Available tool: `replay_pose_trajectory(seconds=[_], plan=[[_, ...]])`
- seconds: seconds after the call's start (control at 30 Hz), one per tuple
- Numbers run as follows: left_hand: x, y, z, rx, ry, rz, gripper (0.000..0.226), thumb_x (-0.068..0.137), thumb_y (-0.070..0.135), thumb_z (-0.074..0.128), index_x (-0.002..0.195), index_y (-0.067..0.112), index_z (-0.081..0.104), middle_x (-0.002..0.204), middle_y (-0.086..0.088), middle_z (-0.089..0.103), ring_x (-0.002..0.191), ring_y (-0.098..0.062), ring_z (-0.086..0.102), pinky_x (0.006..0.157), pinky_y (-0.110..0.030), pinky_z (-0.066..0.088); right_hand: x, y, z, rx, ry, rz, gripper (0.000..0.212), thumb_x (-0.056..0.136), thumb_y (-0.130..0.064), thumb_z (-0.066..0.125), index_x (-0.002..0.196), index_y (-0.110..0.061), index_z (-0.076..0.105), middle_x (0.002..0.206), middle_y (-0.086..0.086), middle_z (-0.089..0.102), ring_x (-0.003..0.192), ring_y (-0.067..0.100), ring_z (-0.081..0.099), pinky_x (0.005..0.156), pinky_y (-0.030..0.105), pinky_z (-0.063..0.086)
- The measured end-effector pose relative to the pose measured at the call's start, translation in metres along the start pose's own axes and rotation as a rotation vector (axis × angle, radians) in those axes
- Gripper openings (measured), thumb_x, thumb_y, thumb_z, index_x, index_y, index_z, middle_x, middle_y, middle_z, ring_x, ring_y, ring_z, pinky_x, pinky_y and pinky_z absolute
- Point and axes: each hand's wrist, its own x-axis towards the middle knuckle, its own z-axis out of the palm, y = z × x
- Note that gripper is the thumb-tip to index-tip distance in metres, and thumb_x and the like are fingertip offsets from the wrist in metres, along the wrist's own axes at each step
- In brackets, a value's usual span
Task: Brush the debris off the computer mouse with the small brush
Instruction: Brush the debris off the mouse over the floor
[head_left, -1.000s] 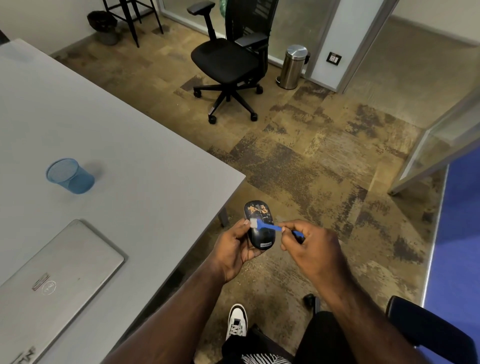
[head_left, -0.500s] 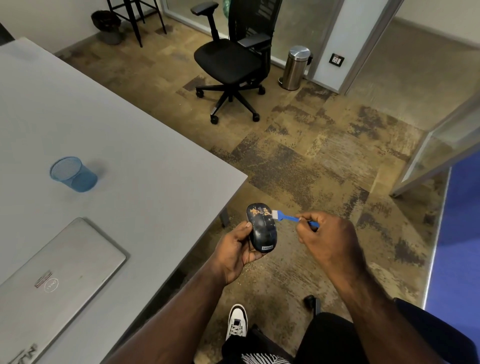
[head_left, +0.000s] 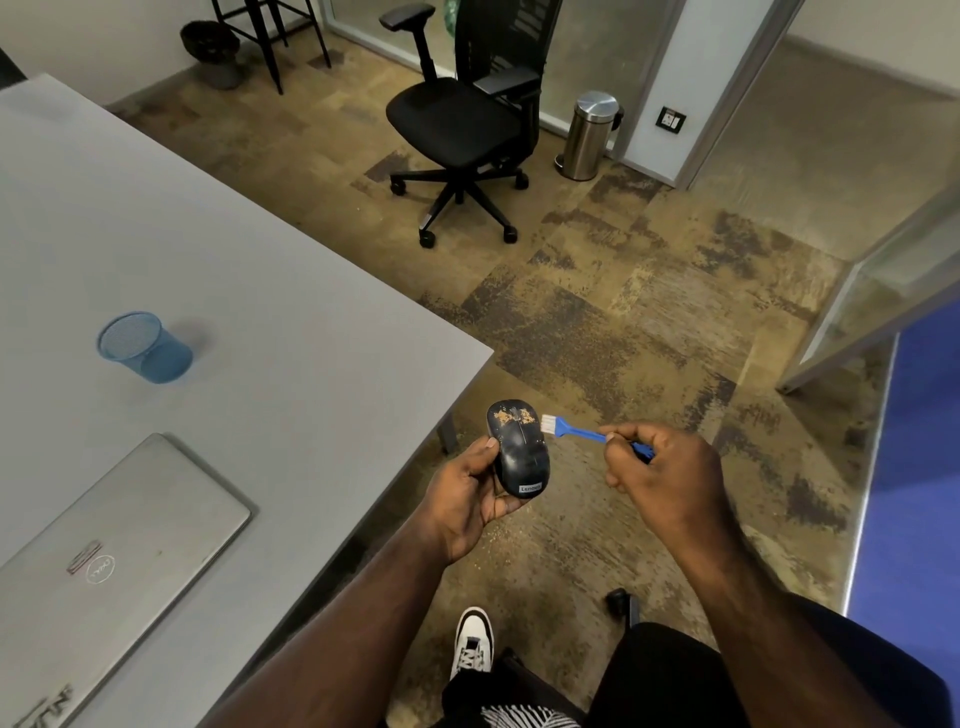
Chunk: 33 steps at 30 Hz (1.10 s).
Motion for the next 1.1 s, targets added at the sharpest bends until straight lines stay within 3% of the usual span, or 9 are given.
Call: replay_pose_trajectory(seconds=[0.17,0.27,0.4,0.57,0.7,0.77,0.83,1.0,1.1], plan=[[0.000,0.000,0.000,-0.018,0.002,-0.003,0.033,0.102,0.021,0.033,0.124,0.016,0.058,0.118,-0.013,0.069,0.096,-0.026,0.070,0.070,-0.036,0.061,-0.002,0.012,0.006,-0.025,-0.018,0.045,0.014,0.086,-0.020,0.064,0.094,-0.022,0.074,0.054,-0.007,0.068,0.051,0.020,0.067,0.054,0.044,0.058],[-0.001,0.001,-0.002,-0.033,0.007,-0.005,0.034,0.102,0.021,0.033,0.126,0.015,0.056,0.118,-0.014,0.069,0.097,-0.026,0.071,0.070,-0.036,0.061,0.001,0.015,0.001,-0.043,0.048,0.060,0.014,0.087,-0.021,0.063,0.096,-0.023,0.074,0.052,-0.005,0.067,0.048,0.017,0.063,0.050,0.035,0.055],[-0.002,0.002,-0.002,-0.040,0.003,-0.004,0.033,0.102,0.021,0.034,0.123,0.015,0.058,0.115,-0.013,0.070,0.097,-0.026,0.071,0.076,-0.038,0.060,-0.002,0.010,0.003,0.080,-0.044,0.027,0.014,0.087,-0.014,0.063,0.095,-0.018,0.074,0.052,-0.001,0.068,0.046,0.005,0.061,0.049,0.023,0.053],[-0.002,0.002,-0.001,-0.056,0.005,0.000,0.031,0.102,0.021,0.034,0.120,0.014,0.059,0.110,-0.012,0.072,0.092,-0.026,0.072,0.070,-0.037,0.061,-0.001,0.015,0.004,-0.007,0.013,0.054,0.015,0.086,-0.021,0.063,0.096,-0.023,0.074,0.055,-0.009,0.069,0.056,0.029,0.068,0.054,0.046,0.058],[-0.002,0.003,-0.002,-0.064,0.005,-0.003,0.031,0.102,0.021,0.034,0.119,0.014,0.059,0.105,-0.011,0.074,0.089,-0.024,0.073,0.066,-0.036,0.061,-0.001,0.010,0.002,-0.020,-0.003,-0.119,0.019,0.089,-0.021,0.062,0.105,-0.023,0.073,0.060,-0.011,0.070,0.057,0.010,0.068,0.057,0.037,0.059],[-0.001,0.002,-0.002,-0.062,0.013,-0.003,0.034,0.101,0.021,0.035,0.124,0.012,0.058,0.108,-0.012,0.073,0.090,-0.025,0.073,0.066,-0.036,0.061,-0.004,0.009,0.002,-0.136,-0.080,-0.271,0.022,0.090,-0.023,0.062,0.109,-0.024,0.072,0.076,-0.012,0.073,0.067,0.002,0.069,0.059,0.030,0.060],[-0.001,0.003,-0.003,-0.062,0.021,0.003,0.035,0.101,0.022,0.035,0.127,0.010,0.056,0.111,-0.013,0.072,0.092,-0.026,0.072,0.067,-0.037,0.061,-0.007,0.013,-0.002,-0.251,-0.140,-0.393,0.024,0.090,-0.023,0.063,0.112,-0.026,0.072,0.085,-0.011,0.073,0.070,0.003,0.067,0.059,0.027,0.058],[-0.001,0.008,-0.007,-0.080,0.033,0.017,0.035,0.102,0.023,0.036,0.124,0.007,0.057,0.115,-0.016,0.070,0.100,-0.030,0.070,0.081,-0.042,0.059,-0.013,0.026,-0.015,-0.408,-0.343,-0.534,0.023,0.087,-0.024,0.066,0.109,-0.030,0.073,0.073,-0.021,0.061,0.057,0.004,0.058,0.046,0.029,0.050],[0.001,0.009,-0.007,-0.100,0.025,0.015,0.035,0.102,0.022,0.034,0.126,0.007,0.055,0.112,-0.016,0.071,0.097,-0.030,0.071,0.081,-0.043,0.058,-0.015,0.026,-0.021,-0.295,-0.244,-0.505,0.025,0.088,-0.024,0.065,0.111,-0.025,0.073,0.076,-0.015,0.068,0.057,0.006,0.061,0.045,0.028,0.051]])
